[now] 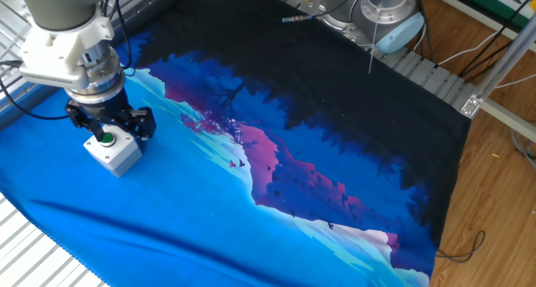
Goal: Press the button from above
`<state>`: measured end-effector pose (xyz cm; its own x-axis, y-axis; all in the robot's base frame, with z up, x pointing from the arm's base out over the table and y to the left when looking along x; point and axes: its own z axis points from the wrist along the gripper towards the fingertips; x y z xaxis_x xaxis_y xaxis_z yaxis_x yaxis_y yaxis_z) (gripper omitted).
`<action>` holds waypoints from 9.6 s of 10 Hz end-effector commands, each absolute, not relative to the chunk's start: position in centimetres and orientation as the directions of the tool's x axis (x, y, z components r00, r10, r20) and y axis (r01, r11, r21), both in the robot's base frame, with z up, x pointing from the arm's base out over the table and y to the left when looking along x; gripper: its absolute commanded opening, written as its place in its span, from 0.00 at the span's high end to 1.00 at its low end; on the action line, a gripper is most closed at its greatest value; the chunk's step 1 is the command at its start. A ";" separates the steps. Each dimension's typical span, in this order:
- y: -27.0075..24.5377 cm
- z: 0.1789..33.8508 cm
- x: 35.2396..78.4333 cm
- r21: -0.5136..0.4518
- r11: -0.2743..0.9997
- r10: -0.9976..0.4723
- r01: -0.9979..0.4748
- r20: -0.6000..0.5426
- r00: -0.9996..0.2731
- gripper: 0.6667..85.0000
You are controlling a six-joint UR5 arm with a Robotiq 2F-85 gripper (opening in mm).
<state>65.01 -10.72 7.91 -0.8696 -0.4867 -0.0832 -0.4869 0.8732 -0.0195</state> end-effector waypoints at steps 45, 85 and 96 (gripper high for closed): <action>-11.2 8.0 64.0 0.019 0.882 -0.470 -0.471 -0.023 -0.882 0.17; -11.6 7.5 63.6 -0.132 0.782 -0.555 -0.609 0.294 -0.778 0.19; -11.8 7.3 63.3 -0.115 0.782 -0.557 -0.612 0.309 -0.770 0.19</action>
